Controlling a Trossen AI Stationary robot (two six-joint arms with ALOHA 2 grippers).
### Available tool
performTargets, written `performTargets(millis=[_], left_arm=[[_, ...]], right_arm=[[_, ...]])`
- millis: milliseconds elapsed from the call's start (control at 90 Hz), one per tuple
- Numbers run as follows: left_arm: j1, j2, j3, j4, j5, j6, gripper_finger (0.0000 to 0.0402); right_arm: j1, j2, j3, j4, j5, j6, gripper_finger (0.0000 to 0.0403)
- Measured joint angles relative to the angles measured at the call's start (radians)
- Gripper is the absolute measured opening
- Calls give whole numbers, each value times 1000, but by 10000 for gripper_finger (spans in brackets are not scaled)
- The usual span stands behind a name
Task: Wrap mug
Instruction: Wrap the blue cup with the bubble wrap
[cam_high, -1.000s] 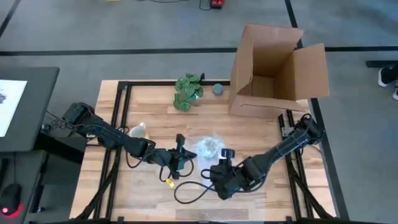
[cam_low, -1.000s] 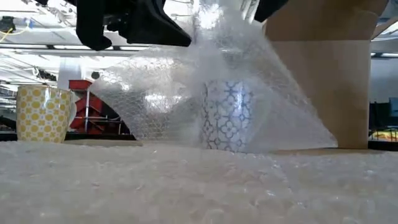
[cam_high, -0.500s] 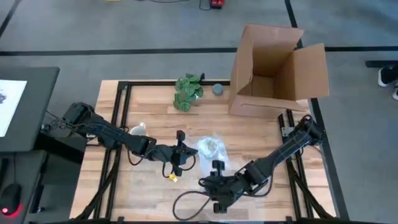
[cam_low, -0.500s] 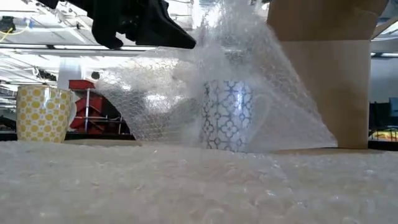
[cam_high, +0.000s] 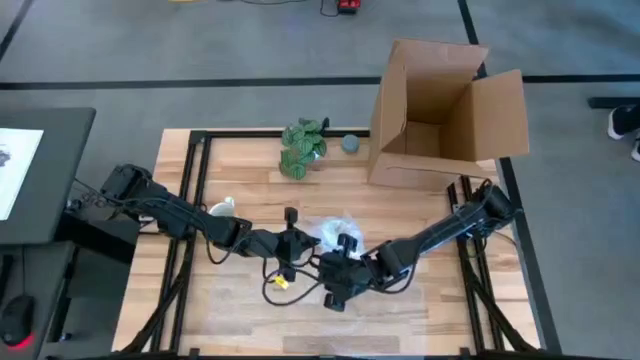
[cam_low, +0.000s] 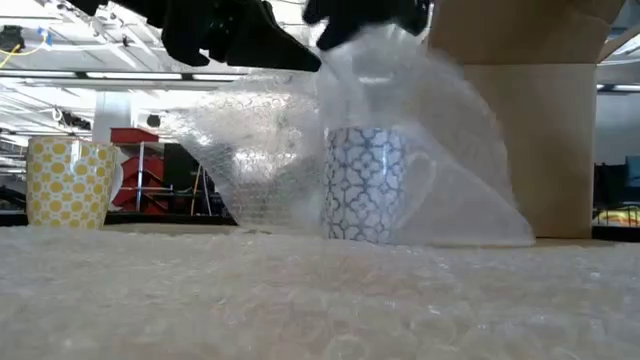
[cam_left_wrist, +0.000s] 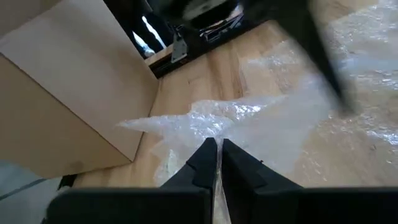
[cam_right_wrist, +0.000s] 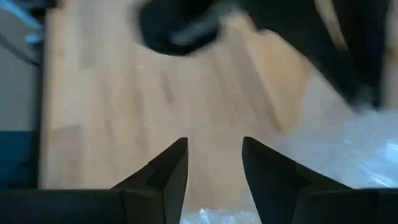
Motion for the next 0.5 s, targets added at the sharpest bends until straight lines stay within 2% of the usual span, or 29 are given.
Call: performTargets(millis=[500], left_arm=[[0, 0, 0, 0, -1, -32, 0]], right_arm=[[-25, -1, 1, -227, 118, 156, 118]])
